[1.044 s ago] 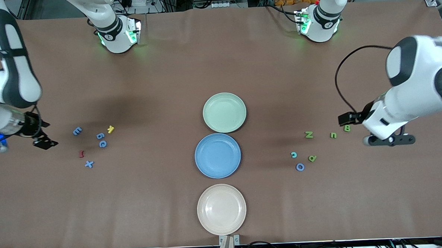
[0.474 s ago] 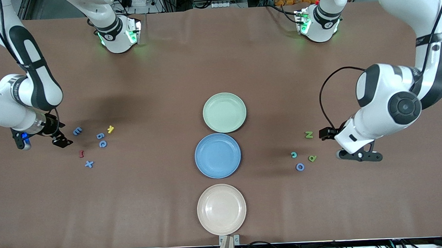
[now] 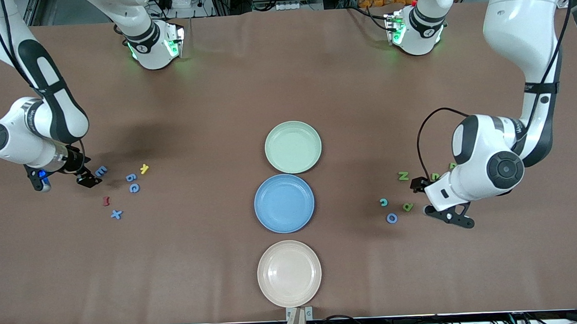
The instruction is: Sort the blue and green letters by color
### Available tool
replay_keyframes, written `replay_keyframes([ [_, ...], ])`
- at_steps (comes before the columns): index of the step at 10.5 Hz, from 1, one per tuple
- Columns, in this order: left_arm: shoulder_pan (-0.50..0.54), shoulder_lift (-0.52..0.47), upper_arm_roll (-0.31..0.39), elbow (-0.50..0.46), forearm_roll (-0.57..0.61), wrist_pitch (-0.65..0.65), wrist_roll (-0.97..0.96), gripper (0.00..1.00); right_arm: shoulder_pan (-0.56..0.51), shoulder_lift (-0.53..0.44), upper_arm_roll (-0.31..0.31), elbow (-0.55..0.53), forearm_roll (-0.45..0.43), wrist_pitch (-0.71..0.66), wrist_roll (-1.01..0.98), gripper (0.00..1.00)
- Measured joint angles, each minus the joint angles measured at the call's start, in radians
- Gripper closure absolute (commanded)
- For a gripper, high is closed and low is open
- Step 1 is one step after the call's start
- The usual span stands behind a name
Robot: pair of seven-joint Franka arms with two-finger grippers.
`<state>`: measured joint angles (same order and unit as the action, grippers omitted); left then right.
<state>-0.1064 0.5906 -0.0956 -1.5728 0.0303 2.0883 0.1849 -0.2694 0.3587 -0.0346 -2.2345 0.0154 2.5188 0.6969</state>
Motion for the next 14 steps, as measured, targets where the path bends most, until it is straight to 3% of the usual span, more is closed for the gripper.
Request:
replay_keyframes([
  [2, -0.012, 0.027, -0.007, 0.003, 0.000, 0.017, 0.099, 0.00, -0.001, 0.027, 0.000, -0.018, 0.000, 0.046, -0.018, 0.06],
  [4, -0.027, 0.053, -0.007, 0.003, 0.000, 0.066, 0.215, 0.00, -0.010, 0.037, -0.001, -0.025, 0.000, 0.055, -0.052, 0.46],
  [5, -0.028, 0.065, -0.007, 0.003, 0.000, 0.103, 0.243, 0.00, -0.015, 0.038, -0.002, -0.027, 0.000, 0.055, -0.074, 0.55],
  [7, -0.028, 0.082, -0.006, 0.003, 0.001, 0.151, 0.264, 0.00, -0.024, 0.038, -0.002, -0.029, 0.000, 0.055, -0.114, 0.57],
  [14, -0.022, 0.128, -0.001, 0.003, 0.004, 0.201, 0.280, 0.00, -0.029, 0.039, 0.004, -0.035, 0.000, 0.067, -0.150, 0.88],
])
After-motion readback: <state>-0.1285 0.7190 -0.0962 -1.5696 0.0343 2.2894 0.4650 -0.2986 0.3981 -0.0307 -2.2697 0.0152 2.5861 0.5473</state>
